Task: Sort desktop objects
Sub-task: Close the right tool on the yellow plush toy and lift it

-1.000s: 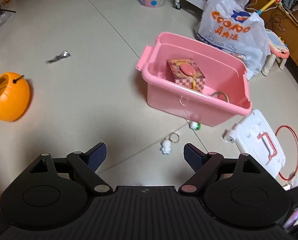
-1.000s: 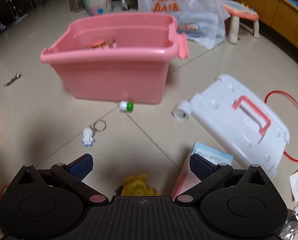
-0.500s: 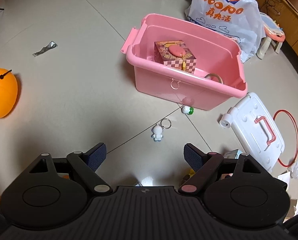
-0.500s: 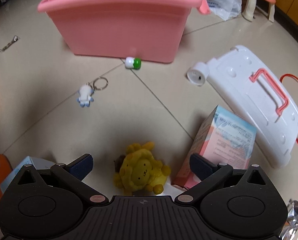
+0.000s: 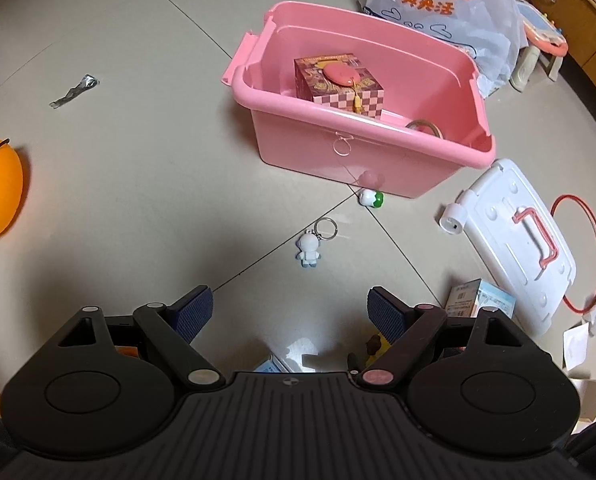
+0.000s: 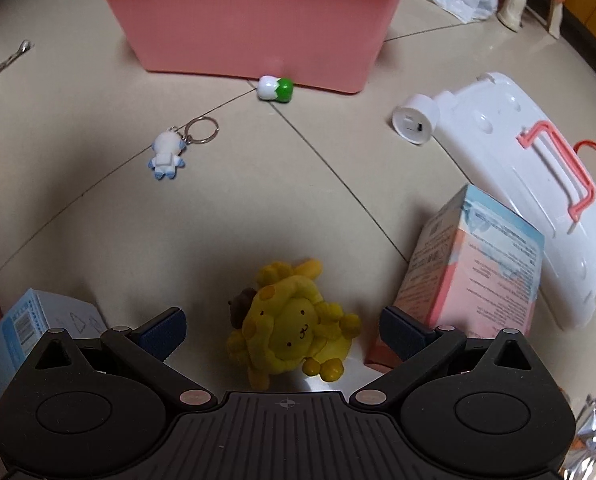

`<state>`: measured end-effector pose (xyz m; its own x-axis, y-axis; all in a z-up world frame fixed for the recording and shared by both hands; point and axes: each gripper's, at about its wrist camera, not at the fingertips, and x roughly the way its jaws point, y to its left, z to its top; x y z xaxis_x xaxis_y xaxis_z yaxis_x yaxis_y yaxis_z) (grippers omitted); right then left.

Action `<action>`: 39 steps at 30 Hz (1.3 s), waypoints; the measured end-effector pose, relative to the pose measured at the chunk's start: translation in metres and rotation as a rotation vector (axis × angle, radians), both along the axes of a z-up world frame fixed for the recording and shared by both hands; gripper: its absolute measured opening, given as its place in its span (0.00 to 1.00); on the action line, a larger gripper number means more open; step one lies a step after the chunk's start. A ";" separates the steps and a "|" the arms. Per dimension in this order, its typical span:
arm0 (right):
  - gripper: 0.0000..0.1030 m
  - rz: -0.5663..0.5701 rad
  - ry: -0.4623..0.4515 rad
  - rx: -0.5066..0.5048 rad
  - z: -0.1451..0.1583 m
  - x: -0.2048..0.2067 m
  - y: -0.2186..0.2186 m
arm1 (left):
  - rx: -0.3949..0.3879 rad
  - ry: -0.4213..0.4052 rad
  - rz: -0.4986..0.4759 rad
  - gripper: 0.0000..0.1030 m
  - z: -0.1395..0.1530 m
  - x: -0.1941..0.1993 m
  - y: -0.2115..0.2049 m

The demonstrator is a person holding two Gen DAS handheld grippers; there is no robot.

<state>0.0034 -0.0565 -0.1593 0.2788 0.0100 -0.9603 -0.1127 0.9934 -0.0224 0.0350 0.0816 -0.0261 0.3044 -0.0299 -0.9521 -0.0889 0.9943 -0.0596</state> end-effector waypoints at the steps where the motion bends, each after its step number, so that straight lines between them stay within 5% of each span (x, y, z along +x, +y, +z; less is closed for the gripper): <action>1: 0.96 0.007 0.005 0.001 -0.002 0.000 0.001 | 0.002 0.004 0.000 0.84 -0.001 0.000 0.000; 7: 0.95 0.016 0.023 -0.040 -0.013 -0.003 0.005 | 0.004 0.022 0.005 0.84 -0.007 0.000 0.000; 13: 0.72 0.027 0.015 -0.084 -0.016 -0.002 0.007 | 0.005 0.030 0.000 0.84 -0.010 0.001 -0.001; 30: 0.71 0.014 0.019 -0.064 -0.010 -0.003 0.002 | 0.001 0.019 -0.012 0.84 -0.005 0.001 -0.004; 39: 0.70 -0.005 -0.036 -0.047 0.017 0.002 -0.004 | 0.027 -0.011 -0.039 0.84 0.001 0.000 -0.012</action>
<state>0.0058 -0.0609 -0.1418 0.3132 -0.0368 -0.9490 -0.1059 0.9917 -0.0734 0.0346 0.0700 -0.0247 0.3137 -0.0163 -0.9494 -0.0491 0.9982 -0.0333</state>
